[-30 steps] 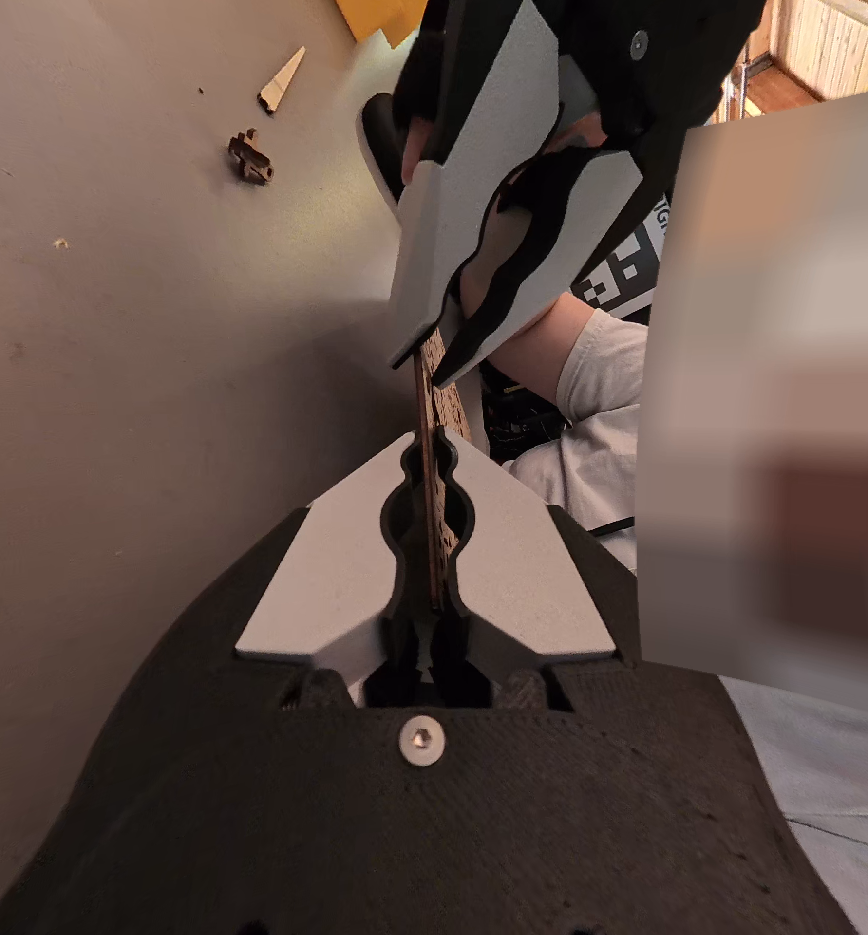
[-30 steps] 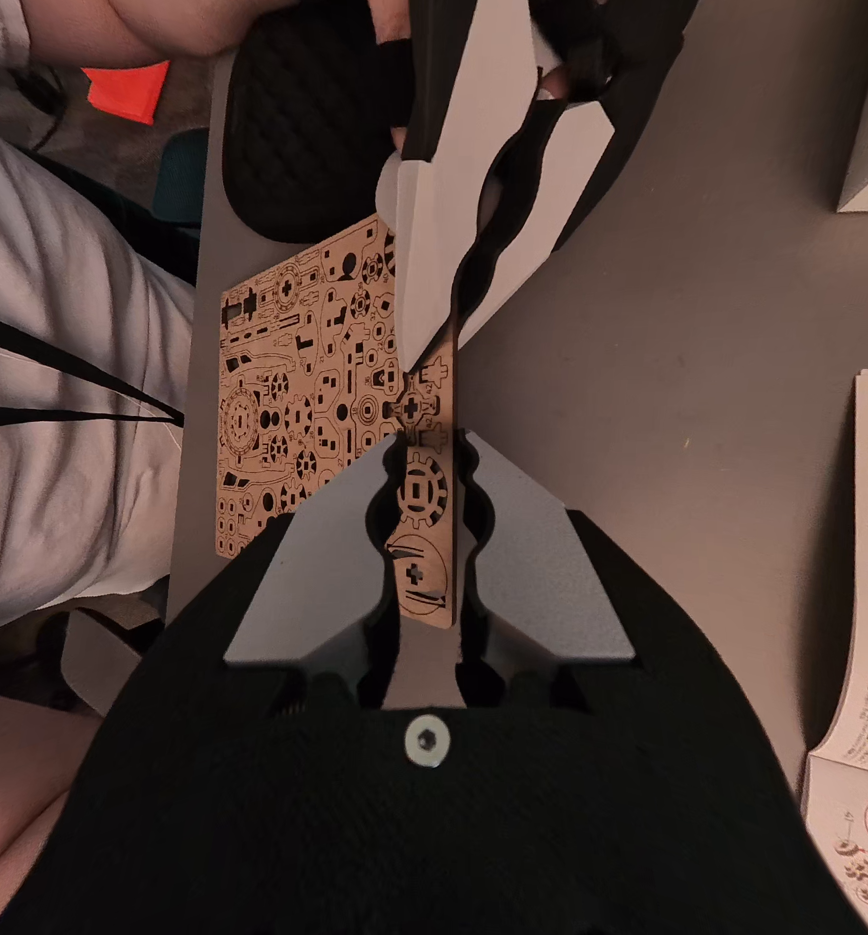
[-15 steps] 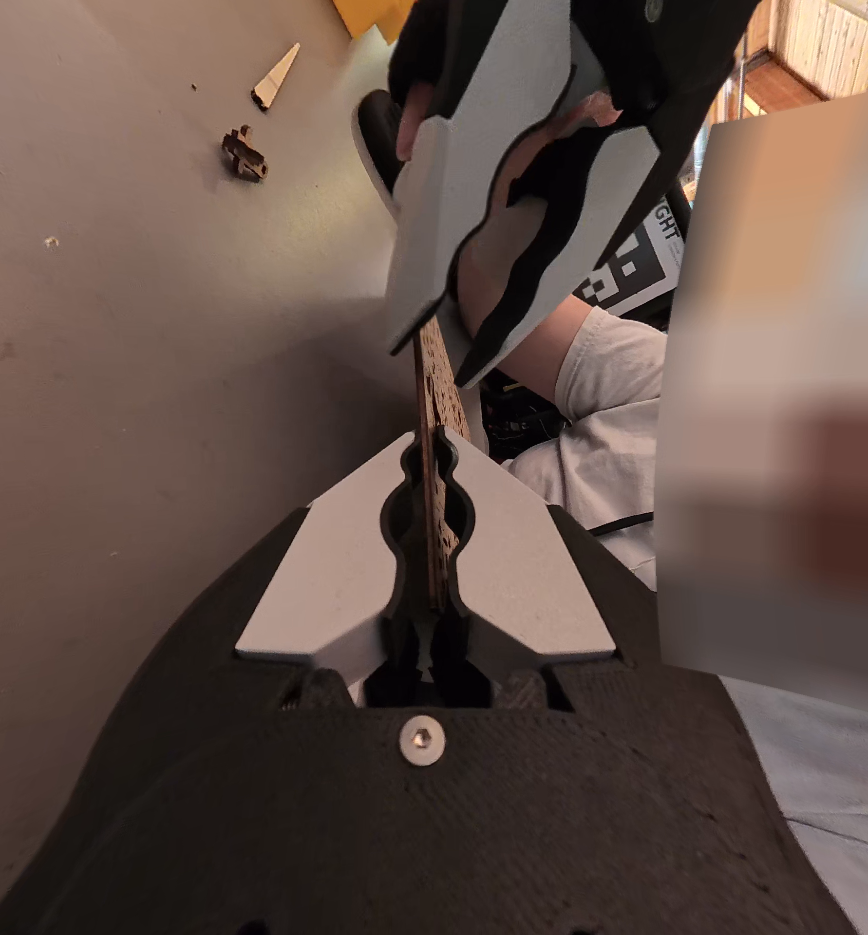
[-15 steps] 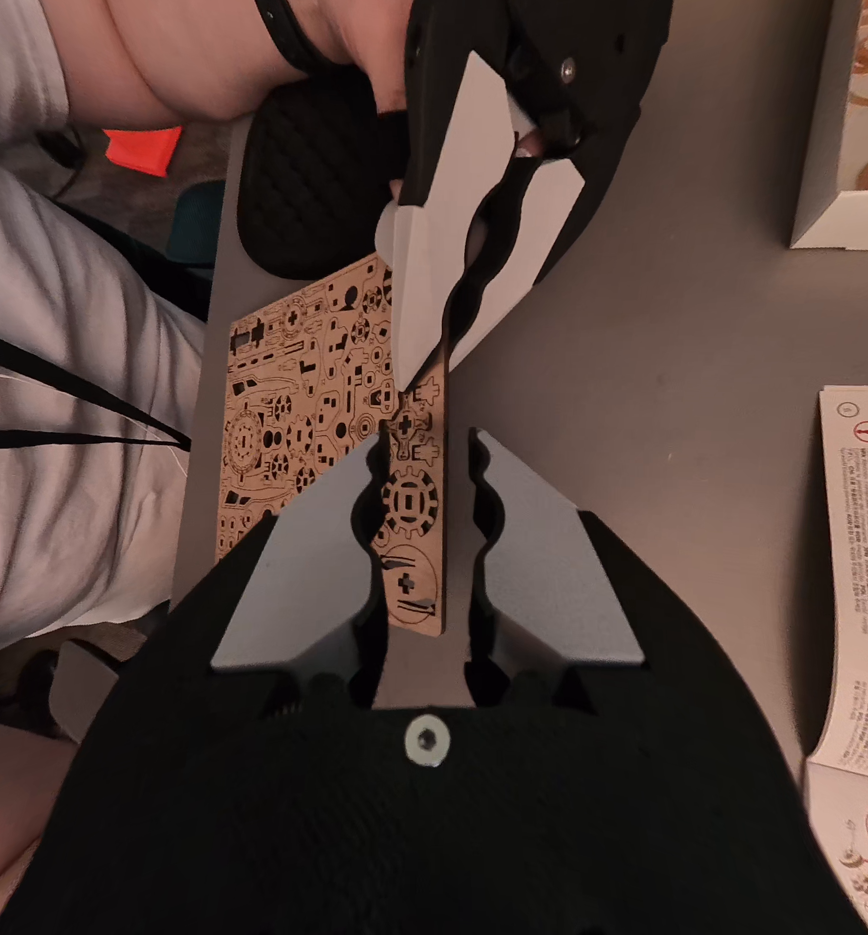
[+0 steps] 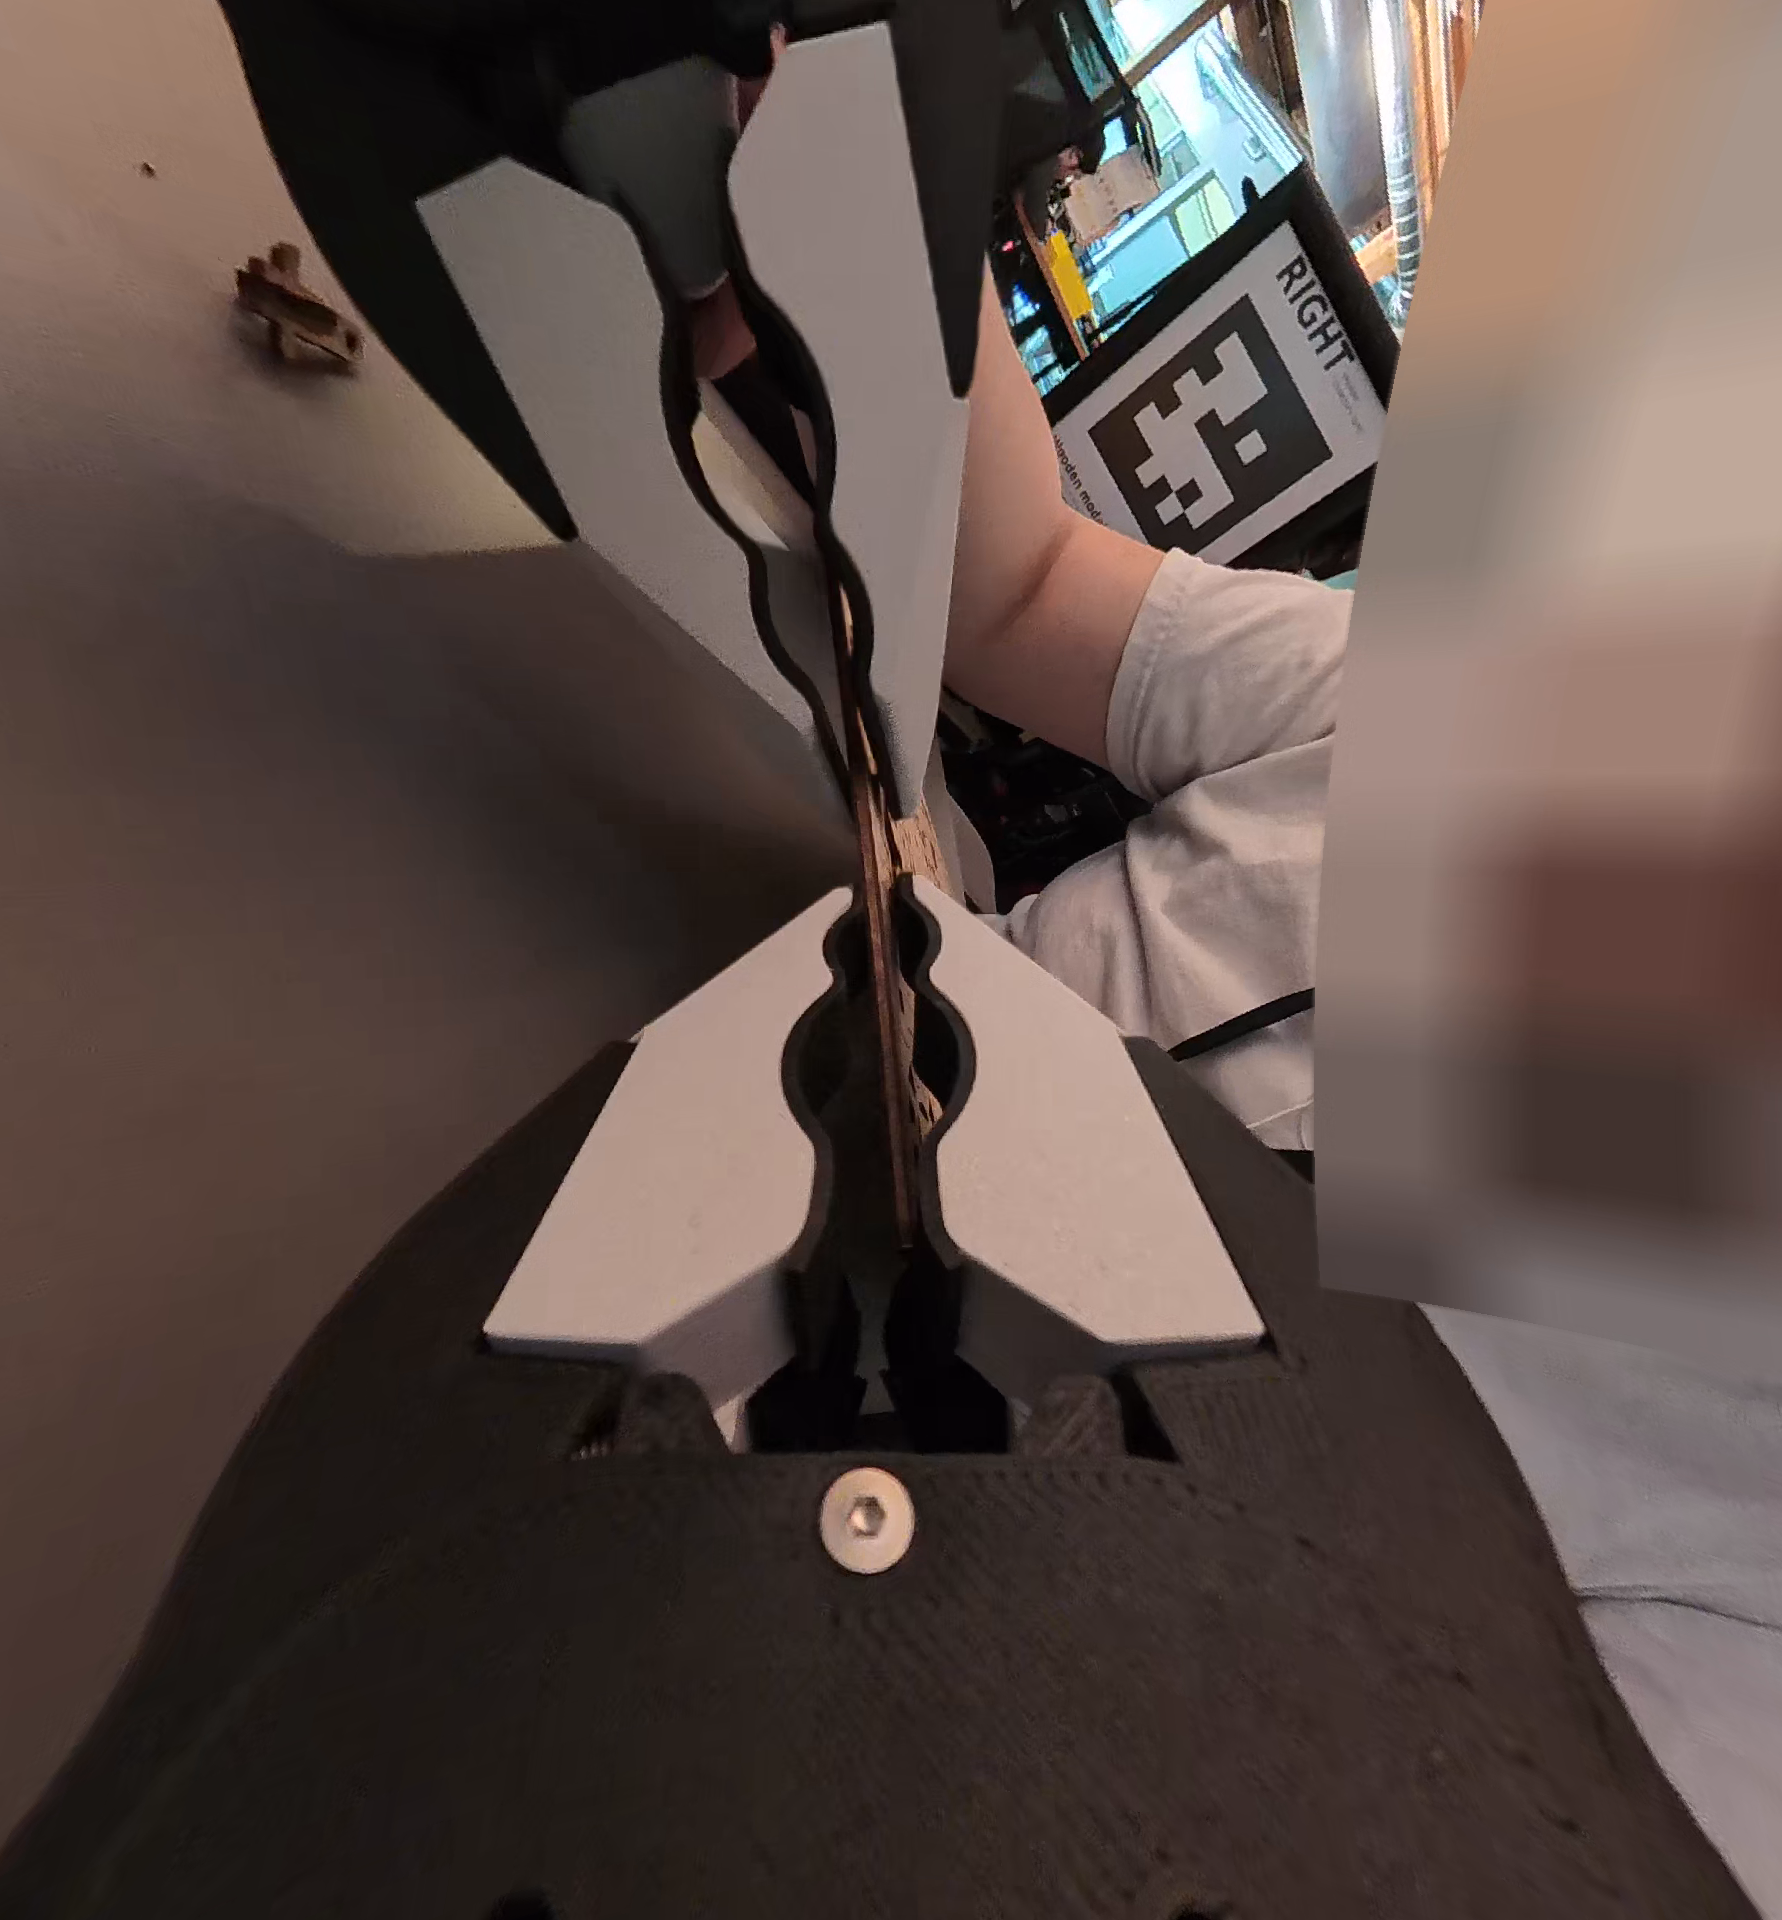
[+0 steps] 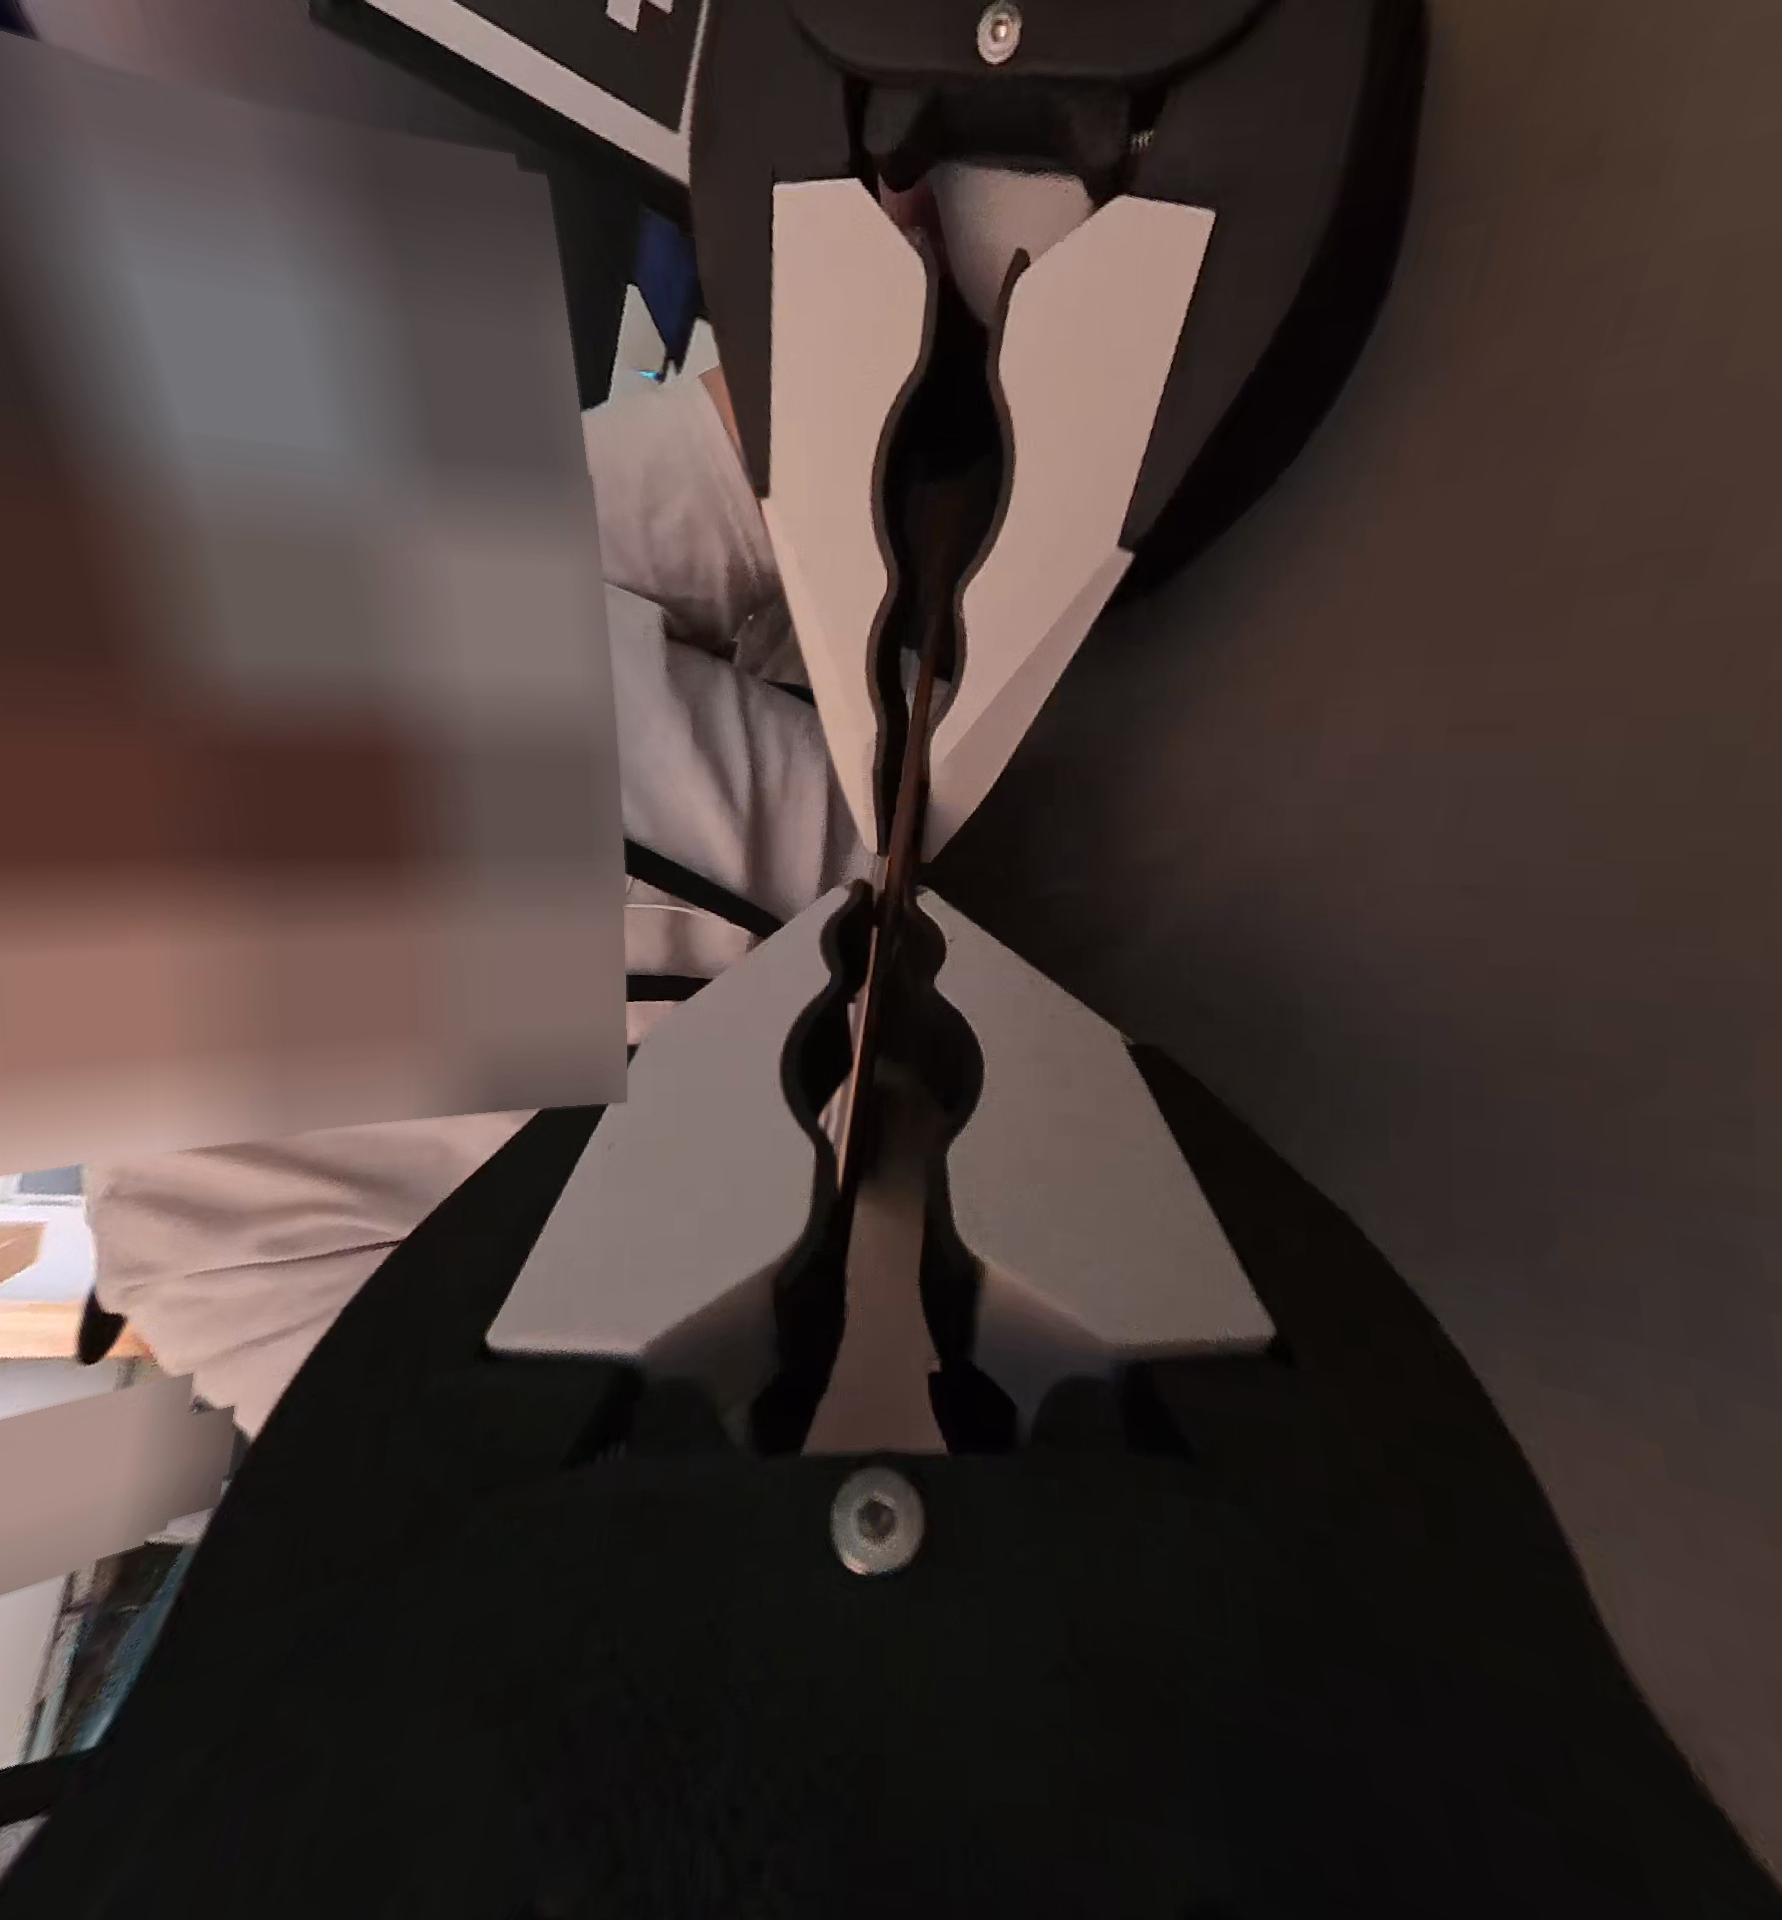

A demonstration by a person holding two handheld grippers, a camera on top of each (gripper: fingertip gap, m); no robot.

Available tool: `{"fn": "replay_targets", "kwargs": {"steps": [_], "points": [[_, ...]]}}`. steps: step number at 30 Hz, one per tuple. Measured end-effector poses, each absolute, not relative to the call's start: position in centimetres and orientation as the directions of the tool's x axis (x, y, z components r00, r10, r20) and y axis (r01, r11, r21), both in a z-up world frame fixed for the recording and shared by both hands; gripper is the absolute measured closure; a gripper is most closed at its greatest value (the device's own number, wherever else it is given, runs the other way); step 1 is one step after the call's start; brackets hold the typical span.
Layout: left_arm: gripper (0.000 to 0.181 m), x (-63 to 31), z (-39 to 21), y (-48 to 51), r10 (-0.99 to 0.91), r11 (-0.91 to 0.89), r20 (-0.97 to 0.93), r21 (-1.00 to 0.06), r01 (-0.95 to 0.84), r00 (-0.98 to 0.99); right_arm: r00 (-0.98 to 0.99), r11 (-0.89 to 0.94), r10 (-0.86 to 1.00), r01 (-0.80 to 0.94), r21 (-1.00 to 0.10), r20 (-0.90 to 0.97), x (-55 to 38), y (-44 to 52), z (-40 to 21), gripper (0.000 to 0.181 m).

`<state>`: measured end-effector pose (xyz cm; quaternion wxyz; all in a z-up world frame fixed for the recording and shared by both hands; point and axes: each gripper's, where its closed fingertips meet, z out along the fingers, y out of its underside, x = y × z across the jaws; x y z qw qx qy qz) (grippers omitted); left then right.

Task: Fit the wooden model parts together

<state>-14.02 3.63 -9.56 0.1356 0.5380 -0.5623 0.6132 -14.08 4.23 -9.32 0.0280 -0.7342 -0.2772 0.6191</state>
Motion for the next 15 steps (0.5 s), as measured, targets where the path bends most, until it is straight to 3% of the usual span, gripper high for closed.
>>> {"fn": "replay_targets", "kwargs": {"steps": [4, 15], "points": [[0.179, -14.12, -9.57, 3.42, -0.446, -0.318, 0.806, -0.549, -0.773, -0.389, 0.055, -0.876, 0.368, 0.355, -0.326, -0.928, -14.17, 4.02, -9.30, 0.177], [0.179, -14.11, -9.69, 3.11, -0.436, -0.318, 0.817, -0.533, -0.784, -0.378, 0.040, -0.856, 0.386, 0.389, -0.341, -0.922, -14.10, 3.32, -9.13, 0.170]]}}
